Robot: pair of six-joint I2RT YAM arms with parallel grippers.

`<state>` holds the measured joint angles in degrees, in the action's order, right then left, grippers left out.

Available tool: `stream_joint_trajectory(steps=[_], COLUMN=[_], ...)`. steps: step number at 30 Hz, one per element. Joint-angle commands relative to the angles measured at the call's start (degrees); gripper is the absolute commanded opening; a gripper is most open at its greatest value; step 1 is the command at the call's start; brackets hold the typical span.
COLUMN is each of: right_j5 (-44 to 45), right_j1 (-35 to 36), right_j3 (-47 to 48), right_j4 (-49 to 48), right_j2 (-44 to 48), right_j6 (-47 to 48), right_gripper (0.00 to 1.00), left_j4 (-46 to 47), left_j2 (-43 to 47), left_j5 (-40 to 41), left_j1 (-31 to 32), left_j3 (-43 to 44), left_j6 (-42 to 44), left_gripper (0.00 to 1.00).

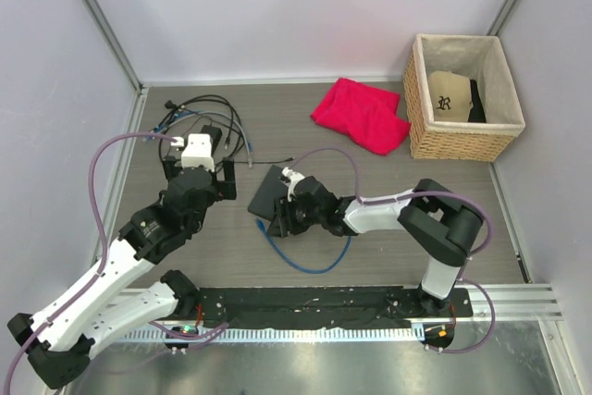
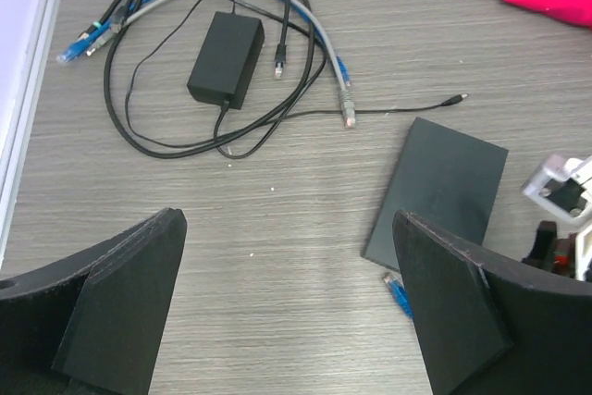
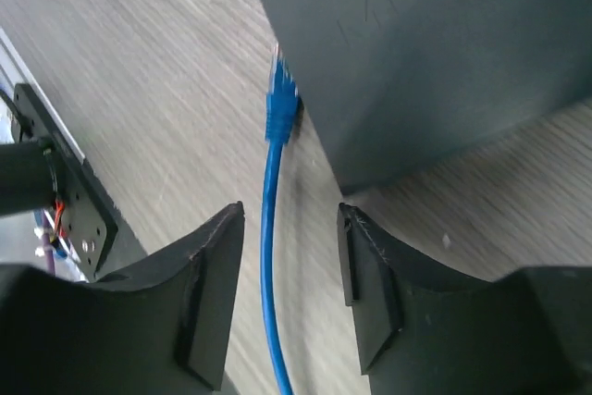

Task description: Insert the plug into the switch port

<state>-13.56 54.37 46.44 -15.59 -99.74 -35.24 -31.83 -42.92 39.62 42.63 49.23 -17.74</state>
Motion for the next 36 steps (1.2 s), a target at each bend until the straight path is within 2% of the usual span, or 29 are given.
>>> stream_joint_trajectory(steps=[1, 6, 12, 16, 19, 21, 22, 24, 30, 36], right_j5=[-0.1, -2.3, -1.2, 0.6, 1.5, 2.9, 3.5, 5.1, 12.1, 27.8], right_j1=[1.2, 3.1, 5.1, 5.2, 5.6, 6.2, 6.7, 7.6, 10.1, 11.4], right_j3=[3.3, 5.1, 5.5, 3.8, 3.4, 3.7, 4.4, 5.2, 4.7, -1.5], right_j4=[-10.6, -9.0, -6.5, -5.2, -3.4, -0.8, 0.5, 3.8, 9.1, 12.2], right_j2=[-3.3, -7.1, -9.2, -8.6, -7.4, -6.9, -6.6, -6.4, 0.8, 13.8], right_j6=[-4.3, -3.8, -3.3, -2.8, -1.1, 1.0, 1.9, 4.7, 12.3, 21.6], right_gripper=[0.51, 0.48, 0.42, 0.25, 0.16, 0.14, 0.07, 0.01, 0.01, 0.01], left_j4=[2.3, 3.3, 3.2, 3.1, 2.9, 2.8, 2.7, 2.6, 1.7, 4.0], left_j2=[-0.2, 0.1, -0.5, -1.2, -1.6, -2.0, -2.2, -2.7, -3.5, -1.1], left_j5=[-6.1, -11.3, -13.3, -14.0, -14.4, -14.6, -14.6, -14.7, -17.5, -24.5], left_j1=[-4.3, -8.8, -10.1, -10.1, -10.1, -10.1, -10.1, -10.1, -10.1, -10.1], left_j3=[0.3, -0.3, -0.5, -0.4, -0.4, -0.4, -0.3, -0.3, -0.3, -4.1], left_j6=[-1.8, -2.9, -3.3, -3.5, -3.7, -3.8, -3.9, -4.1, -7.2, -16.4], left_gripper=[1.0, 1.0, 1.0, 1.0, 1.0, 1.0, 1.0, 1.0, 1.0, 1.0])
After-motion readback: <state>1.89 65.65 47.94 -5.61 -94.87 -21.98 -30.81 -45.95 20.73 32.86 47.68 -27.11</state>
